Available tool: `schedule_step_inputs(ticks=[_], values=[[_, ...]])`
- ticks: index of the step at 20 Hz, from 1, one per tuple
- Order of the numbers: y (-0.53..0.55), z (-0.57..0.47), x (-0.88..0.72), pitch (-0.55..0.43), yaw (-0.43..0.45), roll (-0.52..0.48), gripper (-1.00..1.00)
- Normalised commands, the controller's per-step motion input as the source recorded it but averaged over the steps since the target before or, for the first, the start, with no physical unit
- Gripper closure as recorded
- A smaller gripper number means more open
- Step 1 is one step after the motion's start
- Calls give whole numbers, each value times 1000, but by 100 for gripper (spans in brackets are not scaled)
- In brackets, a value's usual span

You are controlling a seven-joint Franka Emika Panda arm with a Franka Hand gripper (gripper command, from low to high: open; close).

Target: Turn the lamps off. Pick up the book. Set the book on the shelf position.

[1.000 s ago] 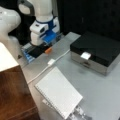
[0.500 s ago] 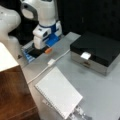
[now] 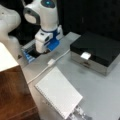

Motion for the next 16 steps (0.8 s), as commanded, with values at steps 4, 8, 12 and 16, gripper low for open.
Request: schedule_step_inputs(ticks=[4, 8, 12, 16], values=[[-112, -549, -712, -499, -126, 74, 100], [-189, -475, -692, -529, -94, 99, 100], [-286, -401, -680, -540, -62, 130, 100], [-372, -436, -646, -552, -48, 138, 100]])
